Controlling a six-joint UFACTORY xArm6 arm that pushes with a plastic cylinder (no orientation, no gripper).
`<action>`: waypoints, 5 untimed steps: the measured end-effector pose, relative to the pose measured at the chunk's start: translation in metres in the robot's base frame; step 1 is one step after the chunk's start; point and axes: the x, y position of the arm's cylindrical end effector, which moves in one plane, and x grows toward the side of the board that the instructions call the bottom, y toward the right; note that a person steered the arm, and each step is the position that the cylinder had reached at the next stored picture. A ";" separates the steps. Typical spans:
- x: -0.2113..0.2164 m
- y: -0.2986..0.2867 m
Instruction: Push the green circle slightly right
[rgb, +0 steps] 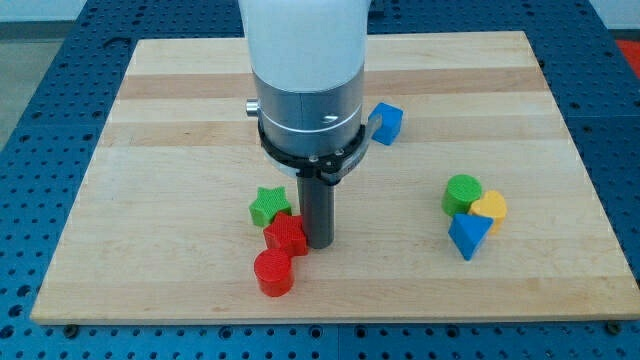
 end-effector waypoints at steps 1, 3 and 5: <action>-0.003 -0.007; -0.003 -0.019; -0.069 0.028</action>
